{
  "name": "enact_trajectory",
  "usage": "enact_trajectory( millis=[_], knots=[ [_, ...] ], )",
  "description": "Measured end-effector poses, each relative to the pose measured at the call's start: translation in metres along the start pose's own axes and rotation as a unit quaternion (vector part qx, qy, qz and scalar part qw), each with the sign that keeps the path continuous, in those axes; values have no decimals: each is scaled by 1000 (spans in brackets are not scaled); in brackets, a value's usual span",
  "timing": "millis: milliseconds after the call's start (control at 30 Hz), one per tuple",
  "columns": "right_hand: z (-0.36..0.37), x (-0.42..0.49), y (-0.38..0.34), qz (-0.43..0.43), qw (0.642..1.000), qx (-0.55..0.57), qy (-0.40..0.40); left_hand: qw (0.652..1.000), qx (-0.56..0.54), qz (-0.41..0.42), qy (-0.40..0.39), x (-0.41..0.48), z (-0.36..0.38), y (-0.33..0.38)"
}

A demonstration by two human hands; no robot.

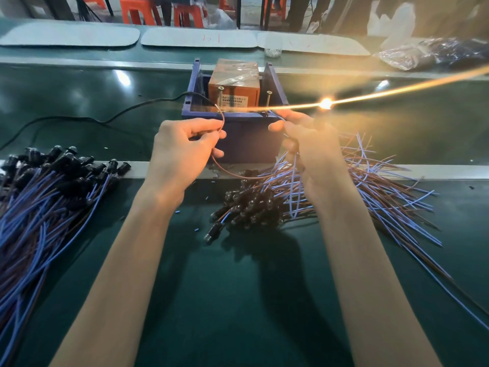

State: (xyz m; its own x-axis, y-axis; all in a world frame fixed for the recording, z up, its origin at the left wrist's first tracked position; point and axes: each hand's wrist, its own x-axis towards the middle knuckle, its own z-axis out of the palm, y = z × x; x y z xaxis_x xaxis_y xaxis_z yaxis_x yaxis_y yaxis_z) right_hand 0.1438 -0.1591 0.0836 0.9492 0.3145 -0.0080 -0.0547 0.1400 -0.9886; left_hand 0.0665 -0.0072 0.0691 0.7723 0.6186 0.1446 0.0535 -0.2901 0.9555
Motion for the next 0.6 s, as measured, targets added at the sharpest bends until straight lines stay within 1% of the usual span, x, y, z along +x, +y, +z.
enact_trajectory(
  millis=[600],
  knots=[
    [-1, -2, -2, 3, 1000, -18, -2, 1000, 14, -1, -4, -3, 0, 3]
  ],
)
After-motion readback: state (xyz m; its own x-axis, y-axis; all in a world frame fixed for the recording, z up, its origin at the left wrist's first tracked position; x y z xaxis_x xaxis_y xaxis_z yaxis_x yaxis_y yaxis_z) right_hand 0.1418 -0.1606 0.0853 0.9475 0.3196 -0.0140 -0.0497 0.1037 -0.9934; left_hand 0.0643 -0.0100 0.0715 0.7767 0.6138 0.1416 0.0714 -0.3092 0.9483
